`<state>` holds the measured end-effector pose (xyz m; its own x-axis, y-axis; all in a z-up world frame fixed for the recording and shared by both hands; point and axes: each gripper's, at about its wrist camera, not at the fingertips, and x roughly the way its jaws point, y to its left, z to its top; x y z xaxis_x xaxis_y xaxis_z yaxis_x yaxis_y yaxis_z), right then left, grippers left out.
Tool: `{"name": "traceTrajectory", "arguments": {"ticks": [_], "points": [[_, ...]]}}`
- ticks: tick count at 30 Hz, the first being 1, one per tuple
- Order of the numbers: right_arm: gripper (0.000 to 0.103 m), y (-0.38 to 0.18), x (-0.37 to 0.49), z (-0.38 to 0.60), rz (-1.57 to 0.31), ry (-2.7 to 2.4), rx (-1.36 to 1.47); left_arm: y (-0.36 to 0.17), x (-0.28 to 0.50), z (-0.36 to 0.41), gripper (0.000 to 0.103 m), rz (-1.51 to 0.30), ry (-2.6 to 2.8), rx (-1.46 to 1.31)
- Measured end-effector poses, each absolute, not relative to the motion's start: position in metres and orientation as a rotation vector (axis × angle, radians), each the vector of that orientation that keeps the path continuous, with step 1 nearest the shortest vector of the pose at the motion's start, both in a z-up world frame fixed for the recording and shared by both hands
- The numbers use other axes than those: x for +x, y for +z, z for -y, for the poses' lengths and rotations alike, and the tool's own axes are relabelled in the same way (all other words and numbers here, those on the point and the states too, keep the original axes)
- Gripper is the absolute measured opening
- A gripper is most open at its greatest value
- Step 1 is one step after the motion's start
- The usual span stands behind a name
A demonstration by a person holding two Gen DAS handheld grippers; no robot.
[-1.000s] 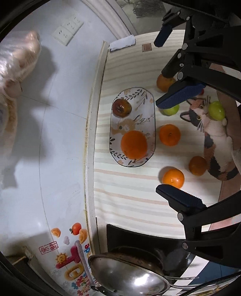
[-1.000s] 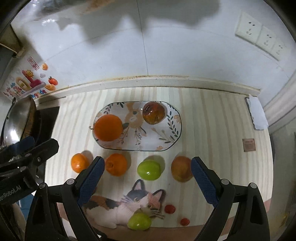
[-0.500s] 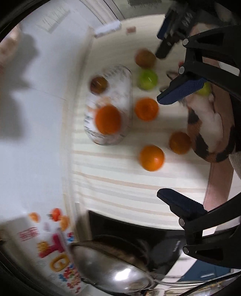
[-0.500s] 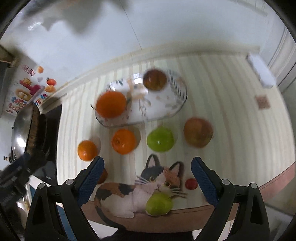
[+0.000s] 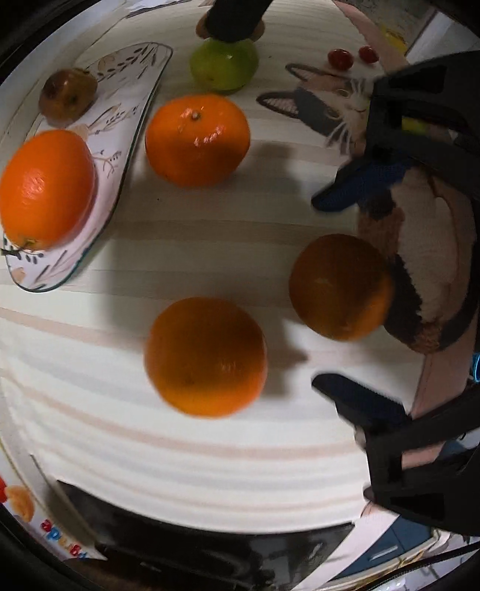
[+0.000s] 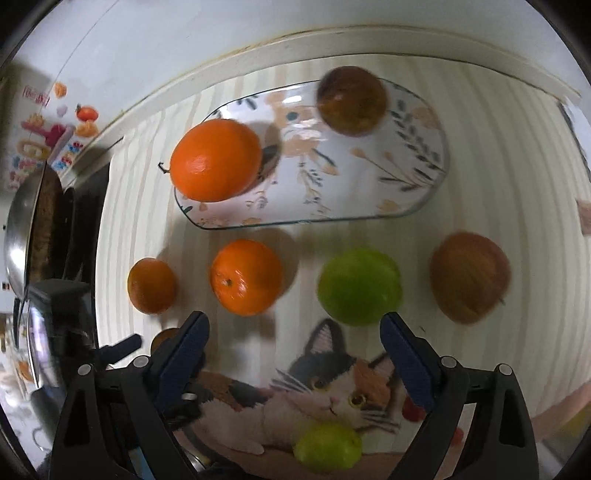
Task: Organize fruits
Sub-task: 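Grasp a dark orange with the left tool while the right tool grasps a tangerine, then place the dark orange on the plate with the left tool while the right tool places the tangerine there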
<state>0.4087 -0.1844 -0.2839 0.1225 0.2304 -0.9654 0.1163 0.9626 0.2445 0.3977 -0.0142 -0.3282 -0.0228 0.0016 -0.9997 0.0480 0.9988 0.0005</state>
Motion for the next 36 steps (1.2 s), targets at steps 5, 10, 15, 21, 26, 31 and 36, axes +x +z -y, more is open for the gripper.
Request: {"name": "traceTrajectory", "arguments": {"ticks": [5, 10, 15, 21, 26, 31, 36], "points": [[0.090, -0.296, 0.434, 0.159, -1.462, 0.144, 0.221, -0.326, 0.400, -0.003, 0.052, -1.548, 0.037, -0.019], [0.081, -0.315, 0.453, 0.129, -1.524, 0.200, 0.156, -0.324, 0.392, -0.025, 0.052, -1.544, 0.087, -0.042], [0.073, -0.342, 0.461, 0.104, -1.592, 0.195, 0.037, -0.326, 0.383, -0.043, 0.052, -1.545, 0.114, -0.082], [0.066, -0.351, 0.457, 0.096, -1.577, 0.206, -0.004, -0.322, 0.381, -0.055, 0.052, -1.547, 0.113, -0.088], [0.066, -0.346, 0.425, 0.089, -1.602, 0.284, -0.032, -0.319, 0.383, -0.046, 0.052, -1.553, 0.077, -0.072], [0.066, -0.350, 0.383, 0.092, -1.635, 0.308, -0.056, -0.324, 0.362, -0.049, 0.052, -1.588, 0.051, -0.047], [0.066, -0.357, 0.373, 0.099, -1.626, 0.286, -0.034, -0.330, 0.355, -0.052, 0.053, -1.584, 0.042, -0.026]]}}
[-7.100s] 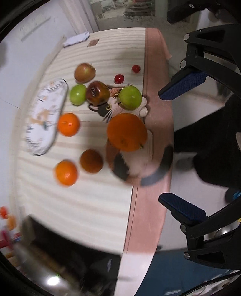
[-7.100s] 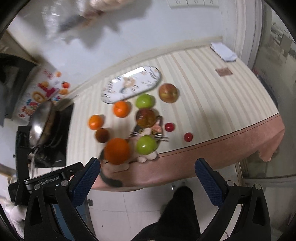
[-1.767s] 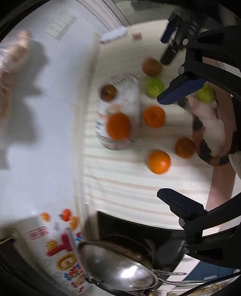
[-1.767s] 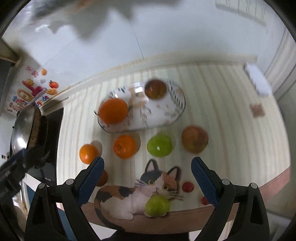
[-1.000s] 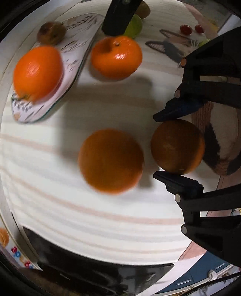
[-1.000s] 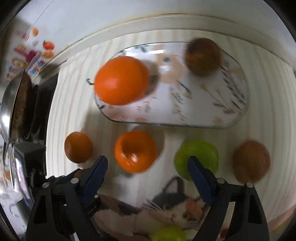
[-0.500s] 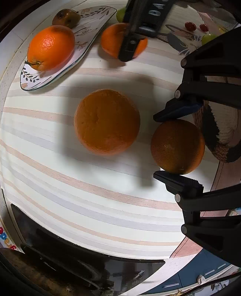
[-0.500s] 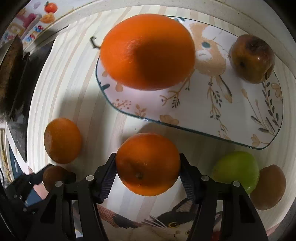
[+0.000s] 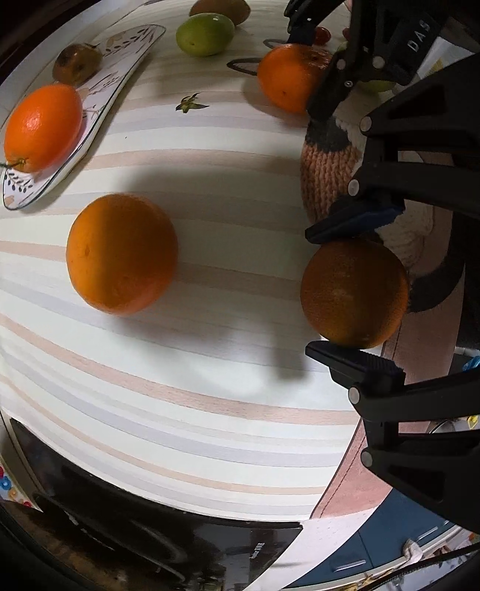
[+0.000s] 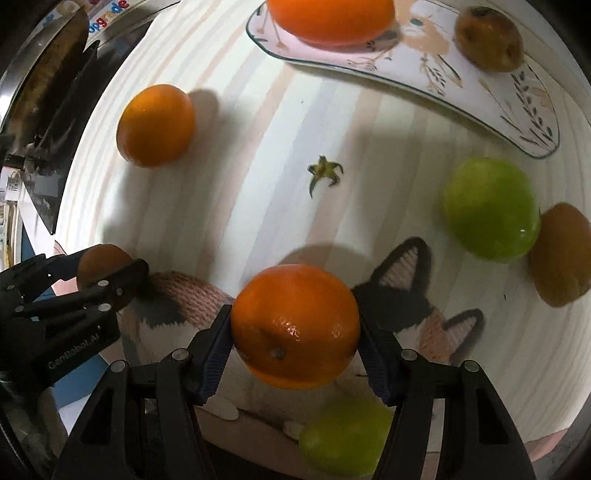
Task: Organize fruits
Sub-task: 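Place the dark orange on the plate with the left tool while the right tool places the tangerine there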
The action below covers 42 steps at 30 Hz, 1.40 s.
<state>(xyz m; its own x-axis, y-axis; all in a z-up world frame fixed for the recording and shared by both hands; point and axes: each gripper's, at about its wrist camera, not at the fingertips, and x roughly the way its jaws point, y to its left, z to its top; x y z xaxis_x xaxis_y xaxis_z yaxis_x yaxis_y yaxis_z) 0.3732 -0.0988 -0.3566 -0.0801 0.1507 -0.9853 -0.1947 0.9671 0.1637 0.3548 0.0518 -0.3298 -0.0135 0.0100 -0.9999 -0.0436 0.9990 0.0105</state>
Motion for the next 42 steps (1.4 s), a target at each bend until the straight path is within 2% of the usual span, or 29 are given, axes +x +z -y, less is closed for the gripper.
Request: {"name": "traceTrajectory", "arguments": {"ticks": [15, 21, 25, 32, 39, 42], "points": [[0.066, -0.355, 0.364, 0.112, -1.603, 0.258, -0.038, -0.338, 0.343, -0.052, 0.052, -1.597, 0.057, -0.048], [0.066, -0.326, 0.362, 0.133, -1.545, 0.259, 0.006, -0.308, 0.339, -0.016, 0.052, -1.553, 0.007, -0.061], [0.066, -0.293, 0.370, 0.170, -1.474, 0.243, 0.096, -0.269, 0.351, 0.009, 0.052, -1.485, -0.037, -0.081], [0.066, -0.243, 0.410, 0.239, -1.339, 0.199, 0.160, -0.216, 0.420, 0.095, 0.052, -1.354, -0.107, -0.024], [0.066, -0.253, 0.466, 0.291, -1.305, 0.178, 0.197, -0.223, 0.499, 0.135, 0.052, -1.358, -0.126, 0.001], [0.066, -0.267, 0.480, 0.305, -1.312, 0.189, 0.207, -0.232, 0.518, 0.145, 0.052, -1.414, -0.145, -0.050]]}}
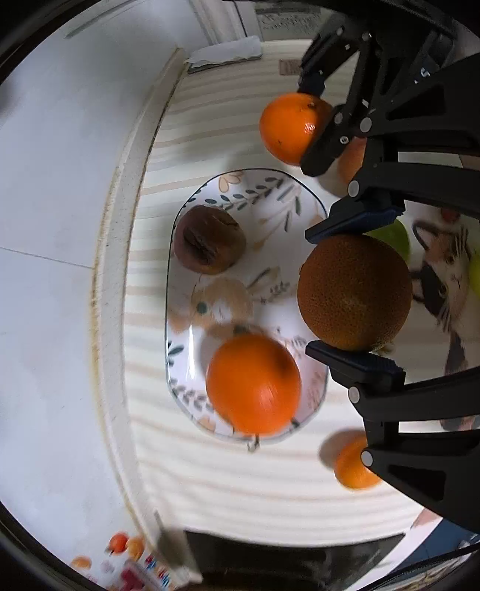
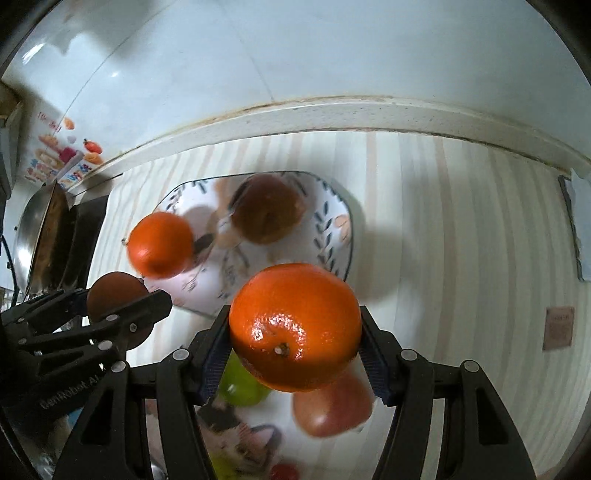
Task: Organize fruits
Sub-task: 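Place the dark orange on the plate with the left tool while the right tool places the tangerine there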
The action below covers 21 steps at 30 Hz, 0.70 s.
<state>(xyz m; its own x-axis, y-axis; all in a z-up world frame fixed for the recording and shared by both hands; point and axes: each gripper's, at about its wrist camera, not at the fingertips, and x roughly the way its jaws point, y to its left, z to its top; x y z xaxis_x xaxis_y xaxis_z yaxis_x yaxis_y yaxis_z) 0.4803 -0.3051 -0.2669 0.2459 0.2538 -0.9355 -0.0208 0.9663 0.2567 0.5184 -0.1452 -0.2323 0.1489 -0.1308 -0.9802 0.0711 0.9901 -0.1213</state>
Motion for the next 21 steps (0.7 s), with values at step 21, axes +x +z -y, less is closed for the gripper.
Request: {"name": "traceTrajectory", "arguments": {"ticks": [21], "points": [[0.089, -0.307, 0.517, 0.332, -1.367, 0.282, 0.433, -0.259, 0.544, 0.142, 0.084, -1.502, -0.108, -0.181]]}}
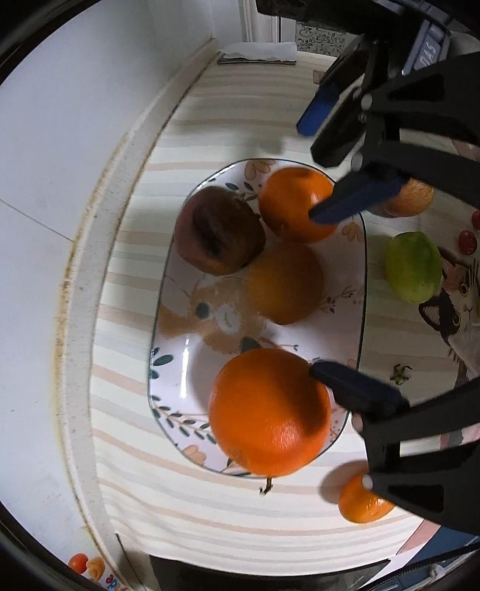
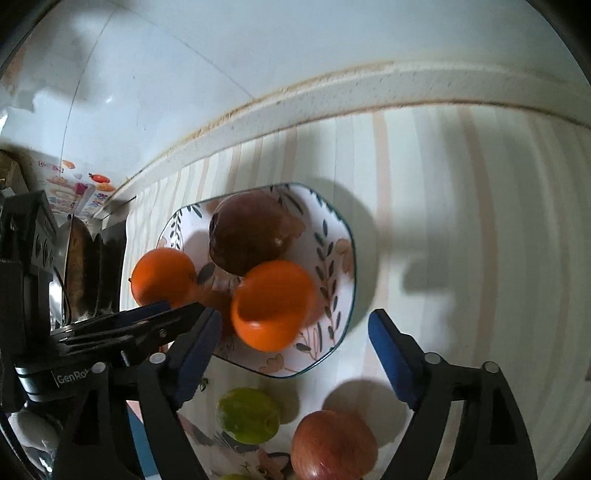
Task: Organize fruits
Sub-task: 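Place the dark orange on the plate with the left tool while the right tool places the tangerine there, then grasp a green apple with the left tool while the right tool grasps the red apple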
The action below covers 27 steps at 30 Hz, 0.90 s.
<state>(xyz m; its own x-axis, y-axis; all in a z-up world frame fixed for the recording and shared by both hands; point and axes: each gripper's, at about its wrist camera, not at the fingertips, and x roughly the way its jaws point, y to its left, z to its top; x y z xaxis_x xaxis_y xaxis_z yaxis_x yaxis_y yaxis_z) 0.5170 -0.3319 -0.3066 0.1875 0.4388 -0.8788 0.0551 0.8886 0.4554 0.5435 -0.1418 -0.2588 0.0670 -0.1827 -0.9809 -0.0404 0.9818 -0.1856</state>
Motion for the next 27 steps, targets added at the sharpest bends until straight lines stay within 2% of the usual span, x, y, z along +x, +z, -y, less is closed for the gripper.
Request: {"name": "traceTrajectory", "arguments": {"ticks": [2, 8, 13, 21, 27], "points": [[0.093, -0.296, 0.514, 0.334, -1.362, 0.251, 0.408, -0.251, 0.539, 0.140, 0.087, -1.478, -0.094, -0.152], [0.096, -0.256, 0.490, 0.315, -1.315, 0.119, 0.194, -0.217, 0.504, 0.124, 0.087, -1.376, -0.031, -0.039], [0.096, -0.220, 0.459, 0.298, -1.264, 0.037, 0.124, -0.184, 0.462, 0.104, 0.087, -1.284, -0.006, 0.028], [0.096, -0.164, 0.389, 0.269, -1.162, -0.020, 0.108, -0.135, 0.400, 0.079, 0.087, -1.165, -0.030, 0.063], [0.096, -0.144, 0.344, 0.259, -1.141, -0.047, 0.158, -0.129, 0.362, 0.075, 0.087, -1.168, -0.086, 0.044]]}}
